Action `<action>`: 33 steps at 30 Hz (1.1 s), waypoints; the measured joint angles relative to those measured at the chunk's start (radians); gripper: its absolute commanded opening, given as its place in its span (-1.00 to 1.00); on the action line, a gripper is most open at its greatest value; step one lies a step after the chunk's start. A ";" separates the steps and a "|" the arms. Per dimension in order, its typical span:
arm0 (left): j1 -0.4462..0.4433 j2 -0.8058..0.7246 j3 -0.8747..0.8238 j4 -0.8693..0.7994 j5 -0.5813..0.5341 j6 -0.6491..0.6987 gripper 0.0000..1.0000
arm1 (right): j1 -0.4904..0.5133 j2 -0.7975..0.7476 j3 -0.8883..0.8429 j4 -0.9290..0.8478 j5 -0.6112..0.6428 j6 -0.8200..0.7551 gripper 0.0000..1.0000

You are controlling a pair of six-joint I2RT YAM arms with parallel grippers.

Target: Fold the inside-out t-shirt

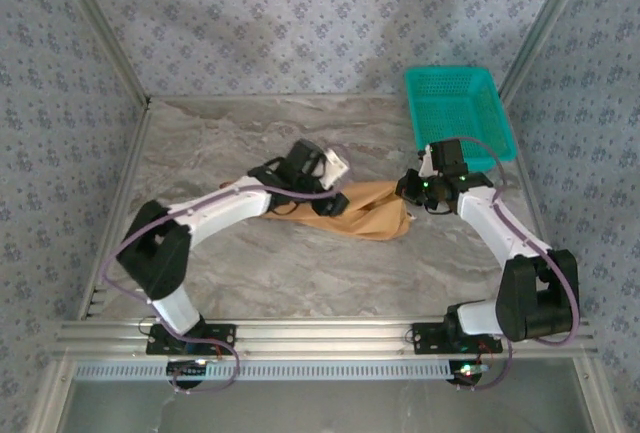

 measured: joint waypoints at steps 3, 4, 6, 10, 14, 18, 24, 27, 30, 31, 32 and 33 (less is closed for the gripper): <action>-0.048 0.068 0.000 0.022 0.000 0.064 0.30 | -0.006 -0.014 0.000 -0.004 0.000 -0.006 -1.00; -0.053 0.080 0.000 0.030 -0.001 0.077 0.31 | -0.007 -0.017 0.000 -0.005 0.000 -0.008 -1.00; -0.056 0.103 0.000 0.043 -0.013 0.104 0.30 | -0.011 -0.021 0.001 -0.008 0.000 -0.008 -1.00; -0.055 0.154 0.017 0.066 -0.084 0.147 -0.34 | -0.015 -0.024 0.002 -0.016 -0.001 -0.011 -1.00; -0.049 0.205 0.053 0.068 -0.203 0.189 -1.00 | -0.016 -0.037 0.002 -0.031 -0.001 -0.016 -1.00; -0.040 0.209 0.076 0.068 -0.309 0.200 -1.00 | -0.020 -0.063 0.002 -0.055 -0.001 -0.038 -1.00; -0.029 0.189 0.126 0.047 -0.376 0.180 -1.00 | -0.043 -0.082 -0.007 -0.062 0.000 -0.062 -1.00; -0.023 0.165 0.171 -0.009 -0.370 0.141 -1.00 | -0.050 -0.079 -0.013 -0.063 0.000 -0.064 -1.00; -0.020 0.127 0.222 -0.060 -0.339 0.075 -1.00 | -0.051 -0.051 -0.013 -0.044 0.008 -0.064 -1.00; -0.020 0.113 0.237 -0.076 -0.332 0.054 -1.00 | -0.051 -0.035 -0.013 -0.037 0.011 -0.064 -1.00; -0.020 0.096 0.254 -0.092 -0.323 0.030 -1.00 | -0.052 -0.013 -0.013 -0.025 0.013 -0.064 -1.00; -0.018 0.078 0.269 -0.103 -0.314 0.006 -1.00 | -0.052 0.016 -0.012 -0.013 0.018 -0.064 -1.00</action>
